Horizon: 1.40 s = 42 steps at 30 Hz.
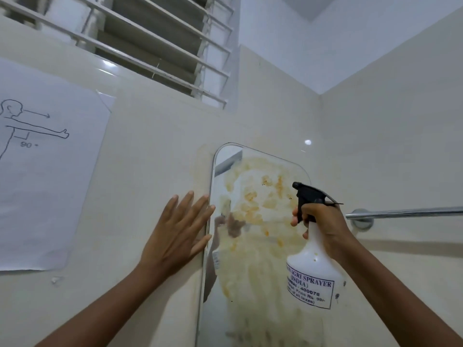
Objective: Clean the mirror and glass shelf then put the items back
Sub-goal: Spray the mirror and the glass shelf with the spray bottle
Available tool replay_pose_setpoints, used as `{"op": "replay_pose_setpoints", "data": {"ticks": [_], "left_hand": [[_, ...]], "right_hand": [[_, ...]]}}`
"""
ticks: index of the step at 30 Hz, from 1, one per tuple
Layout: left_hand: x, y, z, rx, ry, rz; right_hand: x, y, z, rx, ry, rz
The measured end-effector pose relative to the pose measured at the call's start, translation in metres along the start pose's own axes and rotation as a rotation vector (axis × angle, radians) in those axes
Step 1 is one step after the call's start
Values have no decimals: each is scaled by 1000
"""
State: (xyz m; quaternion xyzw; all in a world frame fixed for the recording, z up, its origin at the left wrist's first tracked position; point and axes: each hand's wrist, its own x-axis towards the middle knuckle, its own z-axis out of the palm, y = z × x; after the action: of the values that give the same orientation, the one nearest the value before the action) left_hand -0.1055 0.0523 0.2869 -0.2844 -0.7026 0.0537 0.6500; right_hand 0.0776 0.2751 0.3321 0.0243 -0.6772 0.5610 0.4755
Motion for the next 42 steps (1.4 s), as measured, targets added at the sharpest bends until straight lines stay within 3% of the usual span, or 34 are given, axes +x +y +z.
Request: {"op": "replay_pose_setpoints", "data": {"ticks": [6,11,17,24,42], "left_hand": [[-2,-1,3,22,-10,7],[-2,-2,7,37,6,22],[-1,-1,7,36,39,28],[-2,-1,8,34,23,26],[-2,-1,7,42,23,26]], "right_hand": [[4,7,-15,-14,-49,40],[22,17,-37,-72,109,70],[28,23,-63,-118,98,131],[33,34,-87,-153,291,110],[14,40,-72,-145,92,189]]}}
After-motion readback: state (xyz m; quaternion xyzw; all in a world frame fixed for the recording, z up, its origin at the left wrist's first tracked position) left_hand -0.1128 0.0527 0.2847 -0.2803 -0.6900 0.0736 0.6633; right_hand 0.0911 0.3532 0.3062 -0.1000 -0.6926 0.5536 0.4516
